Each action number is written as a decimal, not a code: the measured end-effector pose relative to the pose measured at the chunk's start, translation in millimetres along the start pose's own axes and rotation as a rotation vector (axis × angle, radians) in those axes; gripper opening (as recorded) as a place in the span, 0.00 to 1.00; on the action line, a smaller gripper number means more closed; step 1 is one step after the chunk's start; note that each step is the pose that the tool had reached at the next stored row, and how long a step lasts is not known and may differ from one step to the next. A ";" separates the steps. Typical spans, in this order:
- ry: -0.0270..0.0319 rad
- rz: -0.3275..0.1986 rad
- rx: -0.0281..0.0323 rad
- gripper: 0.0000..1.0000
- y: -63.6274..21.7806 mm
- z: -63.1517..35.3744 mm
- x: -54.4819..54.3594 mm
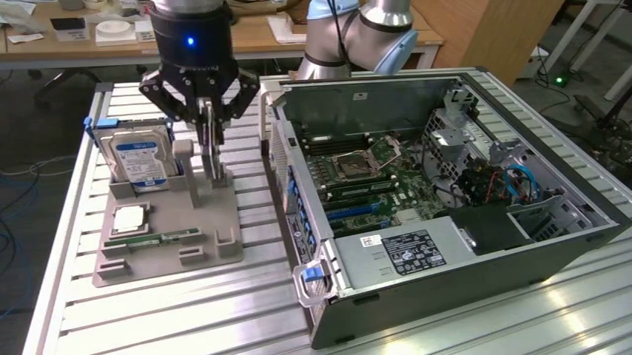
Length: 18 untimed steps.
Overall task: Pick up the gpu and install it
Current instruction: 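Pick up the gpu and move the gpu toward the slot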
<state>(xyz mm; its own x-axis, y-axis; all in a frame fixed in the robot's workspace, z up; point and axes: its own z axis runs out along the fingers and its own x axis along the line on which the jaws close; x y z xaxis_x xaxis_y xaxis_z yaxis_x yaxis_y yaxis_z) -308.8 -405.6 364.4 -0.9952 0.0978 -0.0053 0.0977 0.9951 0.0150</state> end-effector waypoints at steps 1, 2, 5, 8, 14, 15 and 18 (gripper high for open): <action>0.0000 0.000 0.0000 0.29 0.1 -4.0 0.0; 0.0001 0.000 0.0001 0.29 0.1 -7.9 -0.1; 0.0000 0.000 0.0000 0.29 0.3 -19.4 -0.1; 0.0000 0.000 0.0000 0.29 0.5 -30.9 -0.2; 0.0000 0.000 -0.0001 0.29 0.8 -52.9 -0.3; 0.0000 0.000 0.0000 0.29 0.8 -52.9 -0.3; 0.0000 0.000 0.0000 0.29 0.8 -52.9 -0.5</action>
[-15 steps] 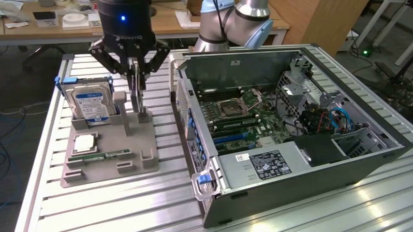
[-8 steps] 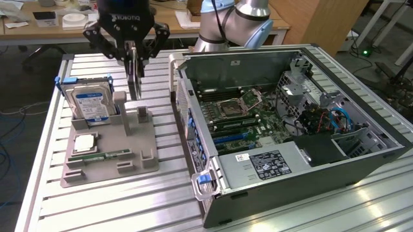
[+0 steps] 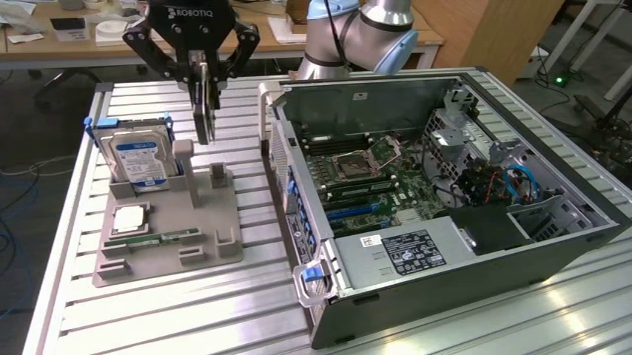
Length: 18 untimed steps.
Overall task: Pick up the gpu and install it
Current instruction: 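Pick up the gpu and move the gpu toward the slot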
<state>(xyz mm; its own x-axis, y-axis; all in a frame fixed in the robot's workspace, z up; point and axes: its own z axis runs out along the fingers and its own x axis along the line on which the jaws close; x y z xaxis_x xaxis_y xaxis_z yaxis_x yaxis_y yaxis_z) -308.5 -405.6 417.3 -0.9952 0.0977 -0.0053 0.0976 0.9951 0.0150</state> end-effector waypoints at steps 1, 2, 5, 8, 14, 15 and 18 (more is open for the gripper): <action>0.0001 0.000 0.0000 0.29 0.1 0.0 -1.5; 0.0001 0.000 0.0001 0.29 0.5 0.0 -5.2; -0.0001 0.000 -0.0001 0.29 1.8 0.4 -18.3; 0.0000 0.000 -0.0001 0.29 3.2 0.5 -32.1; 0.0066 -0.001 0.0006 0.29 5.7 2.0 -58.7; 0.0091 -0.002 0.0009 0.29 6.2 2.4 -63.2; 0.0132 -0.005 0.0008 0.29 7.4 3.2 -75.7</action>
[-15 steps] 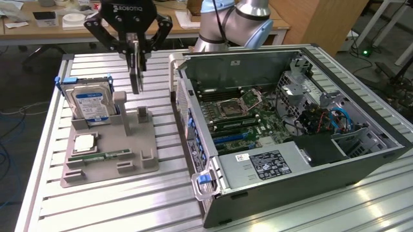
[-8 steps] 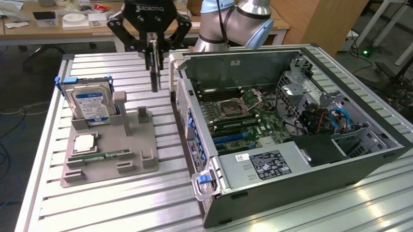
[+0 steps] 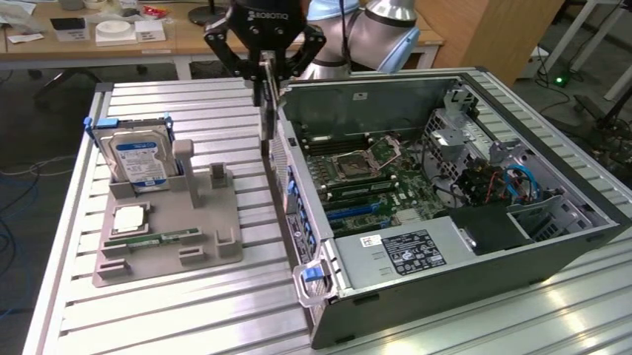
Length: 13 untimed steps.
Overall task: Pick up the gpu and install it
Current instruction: 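Pick up the gpu and move the gpu toward the slot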
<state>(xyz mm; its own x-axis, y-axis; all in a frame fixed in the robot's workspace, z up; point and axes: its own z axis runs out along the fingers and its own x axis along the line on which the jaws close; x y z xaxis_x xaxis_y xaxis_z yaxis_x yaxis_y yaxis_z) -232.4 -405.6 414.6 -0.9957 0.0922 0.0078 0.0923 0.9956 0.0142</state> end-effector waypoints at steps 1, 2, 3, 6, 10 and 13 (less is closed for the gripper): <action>0.0003 -0.001 -0.0001 0.29 0.4 0.2 -4.5; 0.0005 -0.001 -0.0005 0.29 0.8 0.4 -9.0; 0.0006 -0.002 -0.0008 0.29 1.2 0.7 -13.7; 0.0006 -0.004 -0.0011 0.29 2.5 1.5 -27.2; 0.0007 -0.006 -0.0012 0.29 4.1 2.5 -45.0; 0.0007 -0.006 -0.0012 0.29 5.3 3.5 -57.5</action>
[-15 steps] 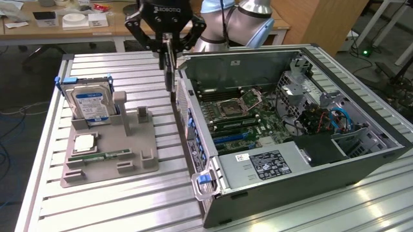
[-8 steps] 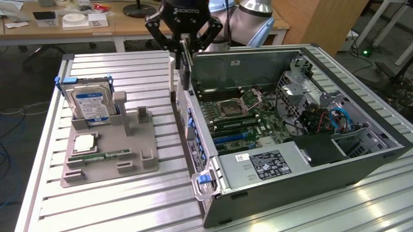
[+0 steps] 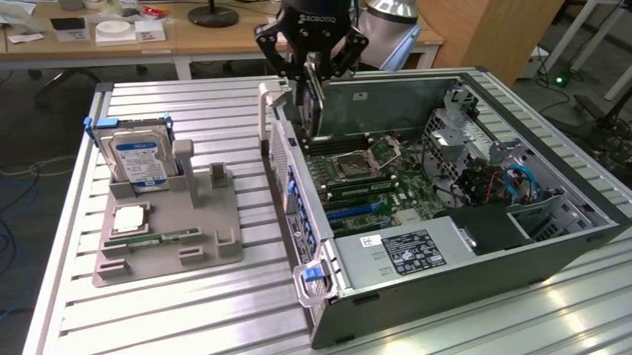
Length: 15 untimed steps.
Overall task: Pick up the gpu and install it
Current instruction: 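Pick up the gpu and move the gpu toward the slot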
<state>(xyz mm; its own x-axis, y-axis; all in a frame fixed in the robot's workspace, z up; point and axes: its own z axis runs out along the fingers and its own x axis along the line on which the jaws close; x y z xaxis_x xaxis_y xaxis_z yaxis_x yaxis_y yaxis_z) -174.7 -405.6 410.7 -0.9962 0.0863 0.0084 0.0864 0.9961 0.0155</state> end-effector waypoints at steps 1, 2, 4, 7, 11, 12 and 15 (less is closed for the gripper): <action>-0.0001 0.000 0.0001 0.29 0.3 0.3 -4.1; -0.0001 0.000 0.0000 0.29 0.8 0.7 -8.7; 0.0001 0.000 0.0002 0.29 1.4 1.0 -17.2; 0.0001 0.000 0.0001 0.29 2.6 1.5 -30.6; 0.0001 -0.002 0.0001 0.29 4.2 1.8 -48.7; 0.0002 -0.003 0.0002 0.29 4.5 1.9 -52.6; 0.0003 -0.013 0.0003 0.29 5.2 2.1 -61.1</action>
<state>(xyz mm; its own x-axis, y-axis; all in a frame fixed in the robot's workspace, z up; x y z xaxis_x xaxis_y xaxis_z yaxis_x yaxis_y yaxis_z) -113.5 -405.6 408.2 -0.9973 0.0730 0.0085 0.0731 0.9972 0.0153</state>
